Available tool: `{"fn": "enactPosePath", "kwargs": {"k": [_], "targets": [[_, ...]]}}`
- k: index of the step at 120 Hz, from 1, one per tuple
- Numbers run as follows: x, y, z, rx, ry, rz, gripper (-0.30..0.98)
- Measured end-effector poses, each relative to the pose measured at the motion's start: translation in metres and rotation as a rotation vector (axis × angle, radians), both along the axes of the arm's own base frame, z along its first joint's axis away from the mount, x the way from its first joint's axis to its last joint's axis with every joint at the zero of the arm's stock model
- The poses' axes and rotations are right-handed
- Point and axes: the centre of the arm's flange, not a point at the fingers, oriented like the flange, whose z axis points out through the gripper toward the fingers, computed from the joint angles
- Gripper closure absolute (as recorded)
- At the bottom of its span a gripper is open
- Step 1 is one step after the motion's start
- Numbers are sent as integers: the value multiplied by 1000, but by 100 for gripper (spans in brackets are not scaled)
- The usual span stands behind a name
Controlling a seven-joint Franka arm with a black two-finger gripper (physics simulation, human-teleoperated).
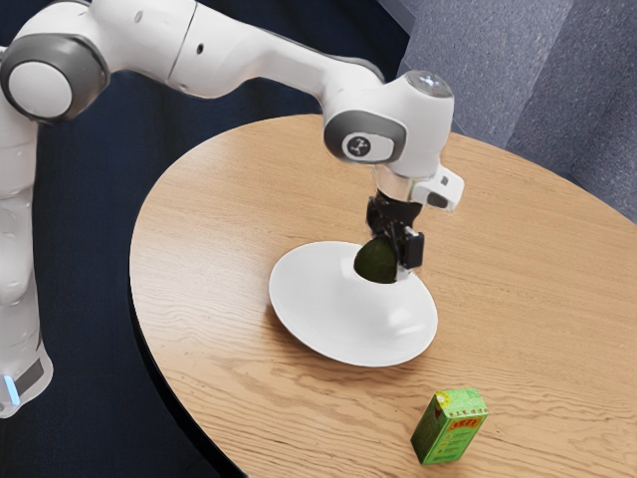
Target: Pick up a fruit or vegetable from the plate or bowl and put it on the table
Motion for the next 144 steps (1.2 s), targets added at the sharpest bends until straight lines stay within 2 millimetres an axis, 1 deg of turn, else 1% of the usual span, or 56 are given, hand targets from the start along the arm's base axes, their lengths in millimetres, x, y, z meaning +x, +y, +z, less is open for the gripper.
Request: {"fn": "enactPosePath", "kwargs": {"k": [7,13,19,30,41,48,58,63,82,97,102,109,116,120,132,144], "targets": [[-5,4,26,29,-2,6,58],[-14,10,47,52,-1,15,56],[-24,20,61,70,14,29,54],[-38,36,72,89,62,46,47],[-50,57,75,97,109,62,47],[-55,84,75,97,136,90,47],[-66,136,77,90,161,155,47],[-71,159,79,85,170,179,46],[-83,220,77,80,198,211,47],[-101,284,68,78,221,258,47],[-105,299,68,79,221,265,47],[-108,307,67,81,221,253,44],[-107,307,67,78,219,227,22],[-106,305,67,74,217,211,15],[-105,302,67,64,214,171,8],[-104,302,67,60,213,141,4]]}}
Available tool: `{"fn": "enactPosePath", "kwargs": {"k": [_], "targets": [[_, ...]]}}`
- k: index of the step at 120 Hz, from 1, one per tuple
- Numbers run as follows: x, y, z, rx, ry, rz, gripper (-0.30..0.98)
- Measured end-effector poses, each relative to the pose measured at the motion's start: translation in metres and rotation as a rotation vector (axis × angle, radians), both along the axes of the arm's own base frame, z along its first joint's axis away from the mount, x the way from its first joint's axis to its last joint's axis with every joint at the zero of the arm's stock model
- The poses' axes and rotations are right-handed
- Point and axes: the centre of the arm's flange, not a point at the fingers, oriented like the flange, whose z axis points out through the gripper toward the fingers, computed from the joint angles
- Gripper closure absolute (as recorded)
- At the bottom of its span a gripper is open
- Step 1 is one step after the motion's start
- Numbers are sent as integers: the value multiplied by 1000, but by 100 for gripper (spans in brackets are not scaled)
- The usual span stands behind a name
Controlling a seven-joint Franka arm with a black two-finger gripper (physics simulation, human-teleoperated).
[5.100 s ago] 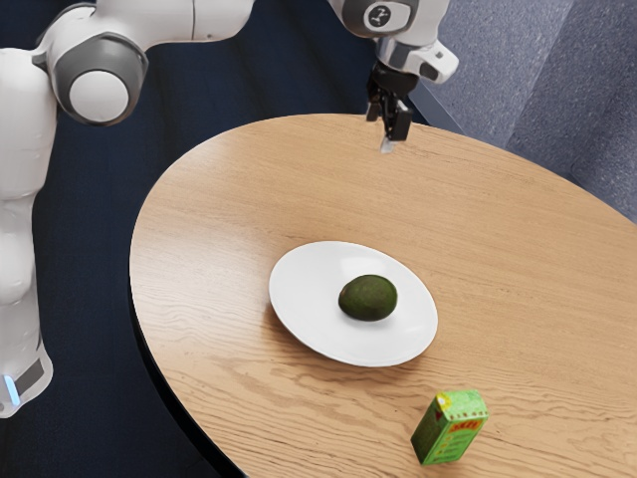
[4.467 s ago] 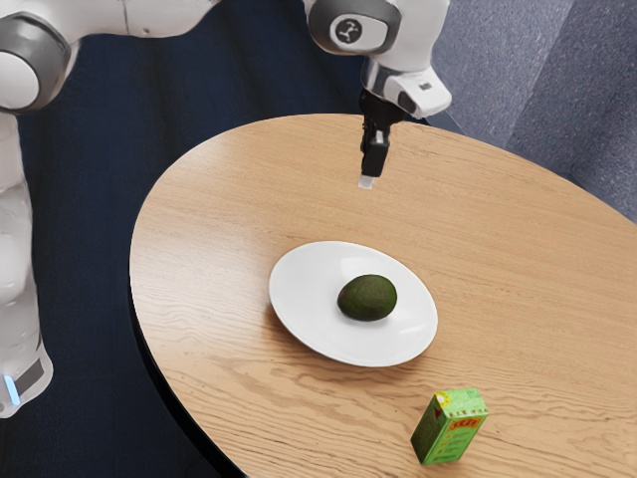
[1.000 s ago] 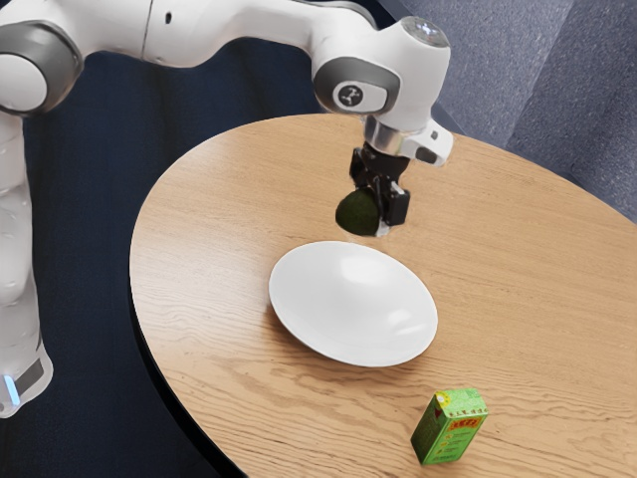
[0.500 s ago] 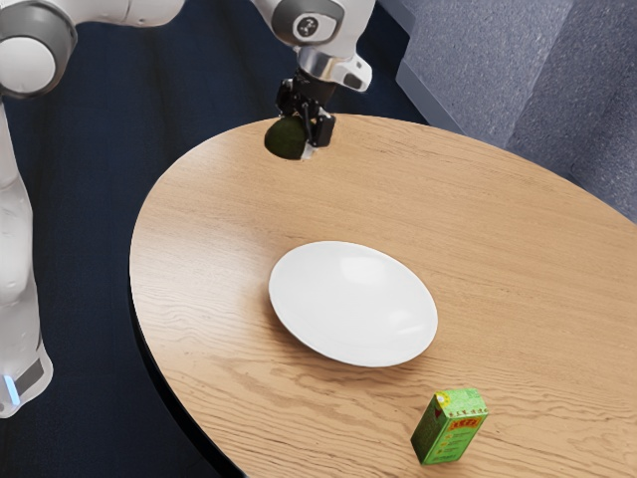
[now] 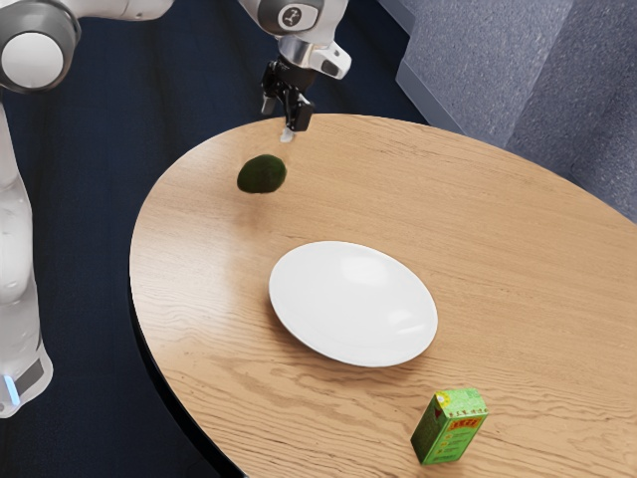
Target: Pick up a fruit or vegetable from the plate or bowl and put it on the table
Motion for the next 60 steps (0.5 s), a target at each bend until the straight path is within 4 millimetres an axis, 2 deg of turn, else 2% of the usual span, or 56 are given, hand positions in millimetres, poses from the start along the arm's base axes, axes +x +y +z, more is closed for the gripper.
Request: {"fn": "enactPosePath", "kwargs": {"k": [19,24,29,34,40,52,60], "targets": [[0,-1,4,-10,-6,-39,1],[2,-2,25,-4,-47,-49,1],[8,-10,57,14,-107,-71,1],[20,-30,80,27,-155,-114,0],[41,-60,89,26,-183,-175,0],[81,-121,81,10,-191,-296,0],[92,-153,78,0,-192,-357,0]]}}
